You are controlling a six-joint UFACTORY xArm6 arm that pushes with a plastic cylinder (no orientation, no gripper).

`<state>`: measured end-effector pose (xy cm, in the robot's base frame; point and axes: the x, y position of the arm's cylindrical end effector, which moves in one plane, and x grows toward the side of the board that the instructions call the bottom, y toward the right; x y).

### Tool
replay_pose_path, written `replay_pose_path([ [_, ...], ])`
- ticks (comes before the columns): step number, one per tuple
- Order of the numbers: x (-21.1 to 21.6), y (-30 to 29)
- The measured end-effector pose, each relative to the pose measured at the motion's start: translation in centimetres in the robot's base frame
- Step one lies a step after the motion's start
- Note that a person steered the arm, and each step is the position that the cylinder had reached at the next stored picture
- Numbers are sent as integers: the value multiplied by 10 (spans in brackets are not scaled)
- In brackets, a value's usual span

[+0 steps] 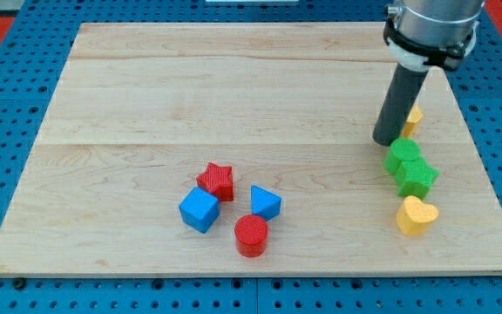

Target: Move the yellow hexagon to the right of the green circle

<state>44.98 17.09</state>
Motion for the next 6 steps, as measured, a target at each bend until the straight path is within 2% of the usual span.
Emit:
replay_pose_path([
  [1, 17, -5],
  [2, -24, -31],
  [3, -63, 0],
  [4, -53, 62],
  [6, -1, 59],
])
